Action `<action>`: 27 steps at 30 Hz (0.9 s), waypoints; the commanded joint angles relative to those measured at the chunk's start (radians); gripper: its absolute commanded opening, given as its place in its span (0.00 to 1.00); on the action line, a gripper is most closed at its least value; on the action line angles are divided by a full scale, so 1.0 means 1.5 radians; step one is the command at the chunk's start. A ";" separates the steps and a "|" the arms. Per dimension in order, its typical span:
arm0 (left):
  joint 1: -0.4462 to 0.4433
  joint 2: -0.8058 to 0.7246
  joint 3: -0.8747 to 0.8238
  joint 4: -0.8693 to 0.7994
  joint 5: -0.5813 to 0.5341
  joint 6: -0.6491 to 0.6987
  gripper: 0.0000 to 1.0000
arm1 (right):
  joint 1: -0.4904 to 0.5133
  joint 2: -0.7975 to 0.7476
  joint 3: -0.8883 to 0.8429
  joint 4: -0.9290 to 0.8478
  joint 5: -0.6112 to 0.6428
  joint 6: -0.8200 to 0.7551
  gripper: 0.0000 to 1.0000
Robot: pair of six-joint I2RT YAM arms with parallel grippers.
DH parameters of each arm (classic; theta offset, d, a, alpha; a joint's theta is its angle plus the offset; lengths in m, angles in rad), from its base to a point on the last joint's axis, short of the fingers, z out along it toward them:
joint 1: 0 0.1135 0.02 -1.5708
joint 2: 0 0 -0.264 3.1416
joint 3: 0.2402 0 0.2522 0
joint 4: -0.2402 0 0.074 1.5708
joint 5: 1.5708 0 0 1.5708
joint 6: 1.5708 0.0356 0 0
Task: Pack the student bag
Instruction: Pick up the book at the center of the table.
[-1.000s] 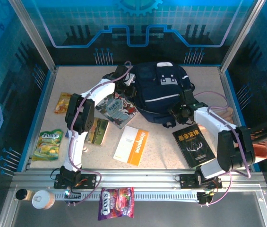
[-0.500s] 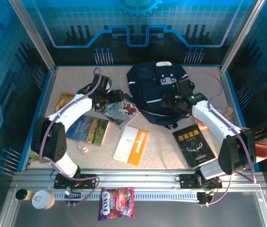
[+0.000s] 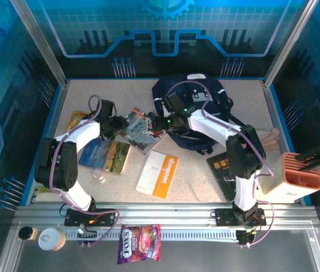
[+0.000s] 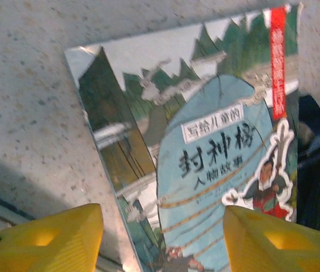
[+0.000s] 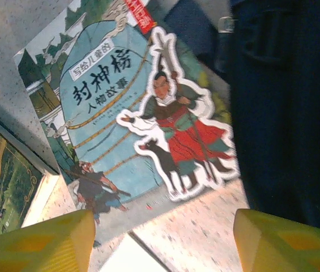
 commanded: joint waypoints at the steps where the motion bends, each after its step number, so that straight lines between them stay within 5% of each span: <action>1: 0.015 0.028 -0.005 0.032 0.031 -0.027 0.55 | 0.009 0.065 0.070 0.006 -0.026 -0.010 0.65; 12: 0.038 0.087 0.016 0.035 0.055 -0.006 0.54 | 0.011 0.221 0.231 -0.064 -0.016 0.008 0.63; 27: 0.040 0.112 0.008 0.137 0.186 0.032 0.39 | 0.007 0.262 0.194 -0.081 -0.011 0.050 0.63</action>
